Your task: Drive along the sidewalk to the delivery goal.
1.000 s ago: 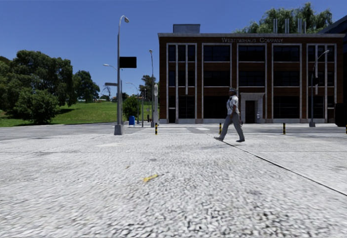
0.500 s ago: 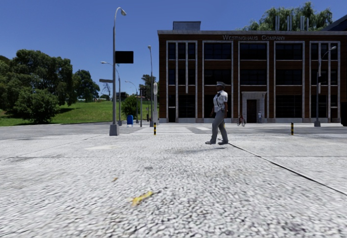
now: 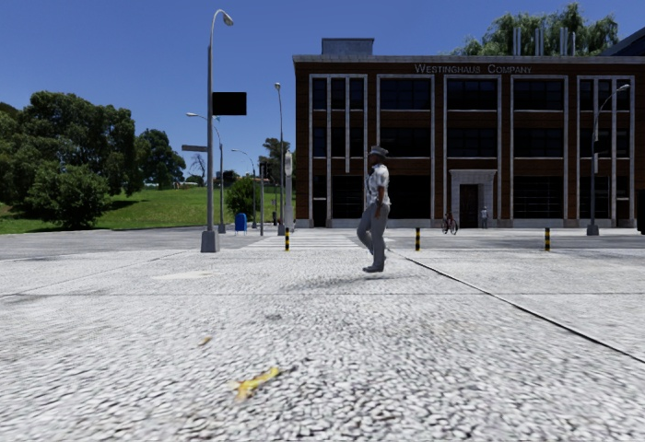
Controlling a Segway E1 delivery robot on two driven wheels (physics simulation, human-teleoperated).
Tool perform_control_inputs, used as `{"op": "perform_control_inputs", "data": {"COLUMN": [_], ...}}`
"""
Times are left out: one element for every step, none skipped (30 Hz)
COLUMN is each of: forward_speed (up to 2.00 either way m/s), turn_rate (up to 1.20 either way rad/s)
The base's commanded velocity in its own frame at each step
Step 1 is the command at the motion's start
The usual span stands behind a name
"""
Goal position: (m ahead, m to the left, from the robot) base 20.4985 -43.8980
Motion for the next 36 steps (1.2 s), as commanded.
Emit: {"op": "perform_control_inputs", "data": {"forward_speed": [0.00,0.00,0.00,0.00,0.00,0.00,0.00,0.00,0.00,0.00,0.00,0.00,0.00,0.00,0.00,0.00,0.00,0.00,0.00,0.00,0.00,0.00,2.00,2.00,2.00,2.00,2.00,2.00,2.00,2.00,2.00,2.00,2.00,2.00,2.00,2.00], "turn_rate": [0.00,0.00,0.00,0.00,0.00,0.00,0.00,0.00,0.00,0.00,0.00,0.00,0.00,0.00,0.00,0.00,0.00,0.00,0.00,0.00,0.00,0.00,0.00,0.00,0.00,0.00,0.00,0.00,0.00,0.00,0.00,0.00,0.00,0.00,0.00,0.00]}}
